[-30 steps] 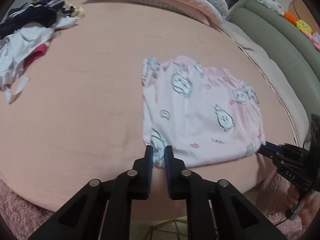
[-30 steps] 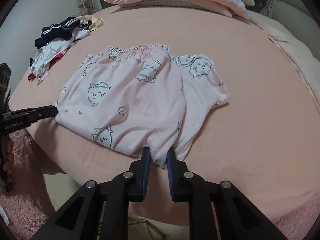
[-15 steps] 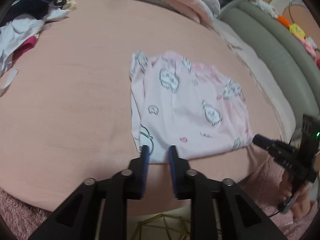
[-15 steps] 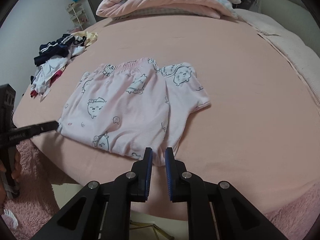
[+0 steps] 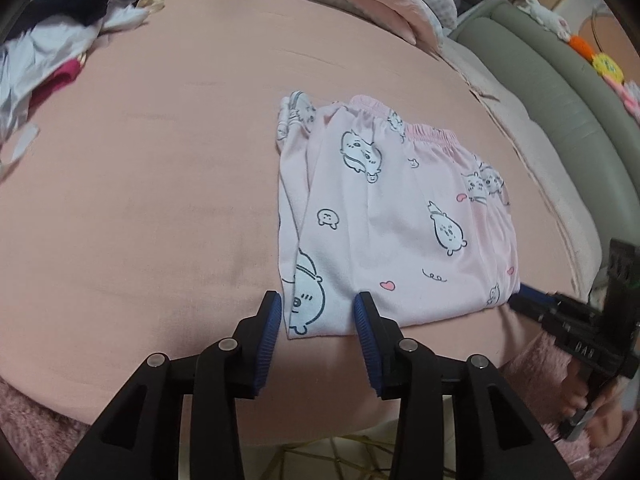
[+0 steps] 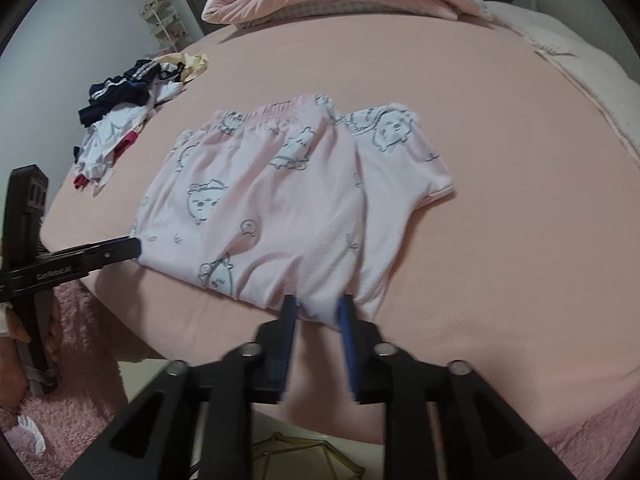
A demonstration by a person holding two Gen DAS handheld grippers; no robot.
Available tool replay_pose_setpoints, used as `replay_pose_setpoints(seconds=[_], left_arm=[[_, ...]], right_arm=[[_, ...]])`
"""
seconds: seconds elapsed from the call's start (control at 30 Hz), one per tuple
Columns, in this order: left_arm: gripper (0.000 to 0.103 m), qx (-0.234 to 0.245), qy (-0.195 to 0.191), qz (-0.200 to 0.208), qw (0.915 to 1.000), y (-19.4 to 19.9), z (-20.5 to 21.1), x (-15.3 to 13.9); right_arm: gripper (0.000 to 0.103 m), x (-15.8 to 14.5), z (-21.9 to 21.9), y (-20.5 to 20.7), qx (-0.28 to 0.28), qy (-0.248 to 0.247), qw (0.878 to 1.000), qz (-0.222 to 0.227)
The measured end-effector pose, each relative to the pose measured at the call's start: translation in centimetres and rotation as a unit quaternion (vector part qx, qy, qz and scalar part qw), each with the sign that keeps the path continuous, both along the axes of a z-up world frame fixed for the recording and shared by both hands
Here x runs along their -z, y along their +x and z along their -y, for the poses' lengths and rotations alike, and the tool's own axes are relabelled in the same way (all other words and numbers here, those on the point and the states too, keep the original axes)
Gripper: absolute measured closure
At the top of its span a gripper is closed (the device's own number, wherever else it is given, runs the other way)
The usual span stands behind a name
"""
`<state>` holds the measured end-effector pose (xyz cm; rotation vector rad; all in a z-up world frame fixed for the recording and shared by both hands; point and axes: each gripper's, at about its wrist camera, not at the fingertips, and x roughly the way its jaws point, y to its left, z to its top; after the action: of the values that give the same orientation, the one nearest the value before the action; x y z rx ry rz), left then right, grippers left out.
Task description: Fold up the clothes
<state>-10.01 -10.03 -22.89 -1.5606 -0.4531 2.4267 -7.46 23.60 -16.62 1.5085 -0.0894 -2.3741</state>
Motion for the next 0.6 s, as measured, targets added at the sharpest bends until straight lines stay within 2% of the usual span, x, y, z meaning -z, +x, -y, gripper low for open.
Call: replay_pose_setpoints(seconds=[0.03, 0.07, 0.13, 0.2, 0.23, 0.27, 0.4, 0.47, 0.5, 0.6], left_arm=[[0.068, -0.001, 0.003, 0.002, 1.0, 0.0, 0.1, 0.1], [0.068, 0.001, 0.002, 0.002, 1.0, -0.1, 0.0, 0.0], [0.069, 0.008, -0.003, -0.002, 1.0, 0.0, -0.3, -0.1], [0.095, 0.013, -0.005, -0.009, 0.9999, 0.1, -0.6, -0.4], [0.095, 0.014, -0.006, -0.013, 0.9998, 0.1, -0.7, -0.6], [0.095, 0.015, -0.008, -0.019, 0.9997, 0.2, -0.8, -0.8], [0.096, 0.011, -0.023, -0.071, 0.9972, 0.5, -1.2, -2.9], [0.096, 0.011, -0.03, -0.089, 0.9955, 0.5, -1.2, -3.7], [0.096, 0.01, -0.032, -0.091, 0.9953, 0.5, -1.2, -3.6], [0.096, 0.015, -0.044, -0.071, 0.9963, 0.4, -1.6, -2.7]], right_arm=[[0.062, 0.2, 0.1, -0.1, -0.001, -0.003, 1.0, 0.005], [0.059, 0.4, 0.2, -0.2, -0.001, -0.002, 1.0, 0.005], [0.059, 0.9, 0.6, -0.6, -0.002, 0.004, 1.0, 0.0], [0.074, 0.9, 0.8, -0.9, -0.001, 0.002, 1.0, -0.005], [0.086, 0.7, 0.7, -0.9, -0.001, -0.006, 1.0, -0.009], [0.089, 0.3, 0.4, -0.8, -0.001, -0.016, 1.0, -0.012], [0.091, -0.8, -0.6, -0.4, 0.006, -0.045, 0.999, -0.019], [0.091, -1.7, -1.1, -0.3, 0.01, -0.071, 0.997, -0.04], [0.091, -2.0, -1.2, -0.2, 0.009, -0.073, 0.996, -0.047], [0.092, -2.0, -0.6, -0.4, -0.001, -0.036, 0.998, -0.048]])
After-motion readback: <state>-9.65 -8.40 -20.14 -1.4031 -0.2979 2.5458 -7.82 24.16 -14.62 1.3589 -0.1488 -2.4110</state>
